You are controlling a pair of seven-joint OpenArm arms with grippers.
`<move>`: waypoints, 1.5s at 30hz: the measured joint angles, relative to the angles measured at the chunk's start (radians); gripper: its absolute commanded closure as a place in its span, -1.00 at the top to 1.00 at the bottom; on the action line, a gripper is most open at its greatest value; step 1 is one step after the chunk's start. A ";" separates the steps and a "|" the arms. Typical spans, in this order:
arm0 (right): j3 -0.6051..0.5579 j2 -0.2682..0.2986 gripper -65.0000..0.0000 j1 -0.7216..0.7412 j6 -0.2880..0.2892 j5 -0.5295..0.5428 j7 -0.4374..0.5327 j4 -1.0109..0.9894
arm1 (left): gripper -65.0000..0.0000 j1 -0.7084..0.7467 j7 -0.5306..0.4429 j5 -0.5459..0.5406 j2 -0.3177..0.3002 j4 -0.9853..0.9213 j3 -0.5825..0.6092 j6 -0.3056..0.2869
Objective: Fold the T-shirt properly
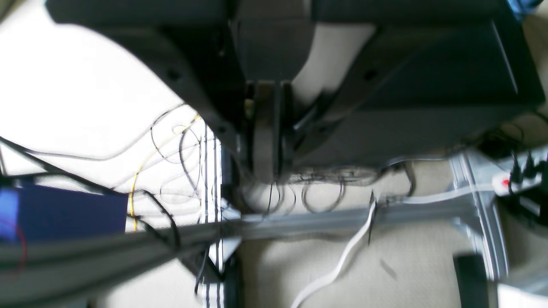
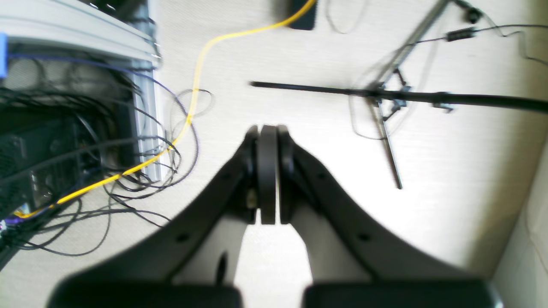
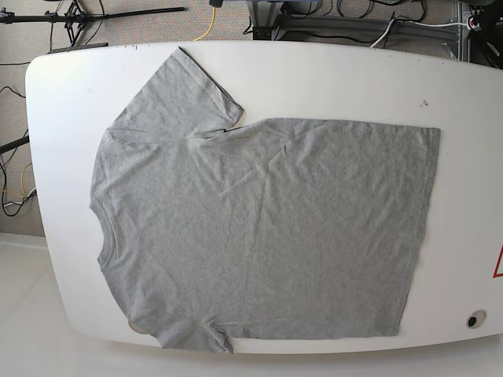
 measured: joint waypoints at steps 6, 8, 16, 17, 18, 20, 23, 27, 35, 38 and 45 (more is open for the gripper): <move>0.000 -0.013 -1.00 -0.087 0.006 -0.018 0.010 0.155 | -1.00 0.067 -0.021 0.001 -0.005 0.158 -0.030 0.000; -0.002 -0.017 -1.00 -0.102 0.005 -0.024 -0.002 0.193 | -1.00 0.081 -0.002 0.003 -0.005 0.188 -0.038 0.000; 0.013 -0.010 -1.00 -0.212 0.004 0.029 0.020 0.452 | -1.00 0.148 0.048 0.024 -0.003 0.323 -0.102 -0.006; 0.014 -0.010 -1.00 -0.212 0.004 0.028 0.003 0.462 | -1.00 0.148 0.052 0.024 -0.003 0.331 -0.106 -0.006; 0.017 -0.010 -1.00 -0.213 0.003 0.030 -0.017 0.477 | -1.00 0.148 0.055 0.024 -0.004 0.341 -0.112 -0.006; 0.016 -0.012 -1.00 -0.224 0.000 0.042 -0.031 0.507 | -1.00 0.150 0.065 0.024 -0.005 0.367 -0.124 -0.003; 0.014 -0.012 -1.00 -0.249 0.013 0.056 -0.041 0.566 | -1.00 0.161 0.075 0.025 -0.004 0.418 -0.144 -0.003; 0.010 -0.013 -1.00 -0.267 0.004 0.081 -0.069 0.621 | -1.00 0.171 0.084 0.036 -0.005 0.473 -0.165 -0.010; 0.011 -0.013 -1.00 -0.263 0.004 0.073 -0.081 0.716 | -1.00 0.171 0.142 0.087 -0.011 0.573 -0.172 -0.011; 0.011 -0.011 -1.00 -0.257 0.005 0.073 -0.082 0.735 | -1.00 0.164 0.146 0.088 -0.013 0.605 -0.180 -0.011; 0.003 -0.010 -1.00 -0.235 0.003 0.029 -0.114 0.744 | -1.00 0.129 0.194 0.088 -0.016 0.633 -0.234 -0.010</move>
